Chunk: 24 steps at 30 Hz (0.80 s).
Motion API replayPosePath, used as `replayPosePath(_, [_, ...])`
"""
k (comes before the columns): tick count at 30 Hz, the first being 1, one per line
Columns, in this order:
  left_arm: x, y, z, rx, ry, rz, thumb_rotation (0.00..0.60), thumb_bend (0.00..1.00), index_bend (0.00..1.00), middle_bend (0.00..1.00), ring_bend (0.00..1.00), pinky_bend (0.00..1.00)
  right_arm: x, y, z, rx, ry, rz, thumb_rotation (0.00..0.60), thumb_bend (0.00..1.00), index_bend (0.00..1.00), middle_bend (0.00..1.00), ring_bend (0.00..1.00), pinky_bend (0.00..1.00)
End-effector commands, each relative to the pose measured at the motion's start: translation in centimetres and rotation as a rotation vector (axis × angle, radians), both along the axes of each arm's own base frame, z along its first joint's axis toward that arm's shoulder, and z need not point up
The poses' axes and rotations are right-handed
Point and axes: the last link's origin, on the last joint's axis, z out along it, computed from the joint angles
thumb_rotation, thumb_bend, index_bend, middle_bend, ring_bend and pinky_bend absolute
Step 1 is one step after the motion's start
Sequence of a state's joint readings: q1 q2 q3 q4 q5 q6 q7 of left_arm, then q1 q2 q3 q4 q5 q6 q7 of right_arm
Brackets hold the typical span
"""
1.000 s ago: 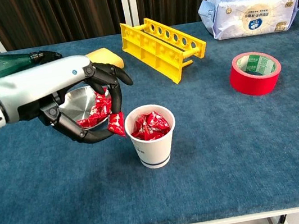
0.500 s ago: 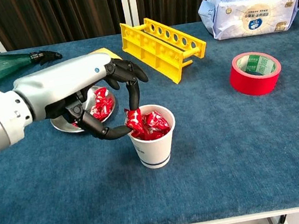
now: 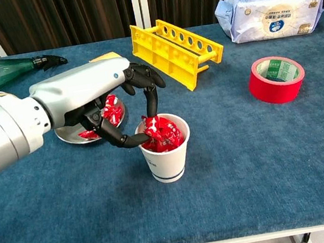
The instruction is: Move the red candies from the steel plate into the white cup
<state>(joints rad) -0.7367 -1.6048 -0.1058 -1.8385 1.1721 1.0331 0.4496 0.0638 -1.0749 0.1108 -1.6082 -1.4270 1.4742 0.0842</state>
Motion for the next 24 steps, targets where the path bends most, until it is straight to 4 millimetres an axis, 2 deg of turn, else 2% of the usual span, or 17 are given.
replayPosePath(1, [0.0,0.0,0.0,-0.003,0.001,-0.002,0.600,0.29,0.54,0.19,0.07,0.22,0.0,0.0,0.0,-0.001,0.000,0.000,0.600,0.31,0.00,0.00,0.00,0.00])
replayPosePath(12, [-0.1,-0.1,0.3,-0.010,0.001,-0.021,0.600,0.28,0.38,0.19,0.07,0.22,0.0,0.0,-0.1,0.002,0.003,0.000,0.600,0.31,0.00,0.00,0.00,0.00])
replayPosePath(24, [-0.6,-0.3,1.6,0.002,-0.014,-0.015,0.600,0.28,0.34,0.19,0.07,0.22,0.0,0.0,-0.1,0.002,0.005,-0.003,0.600,0.31,0.00,0.00,0.00,0.00])
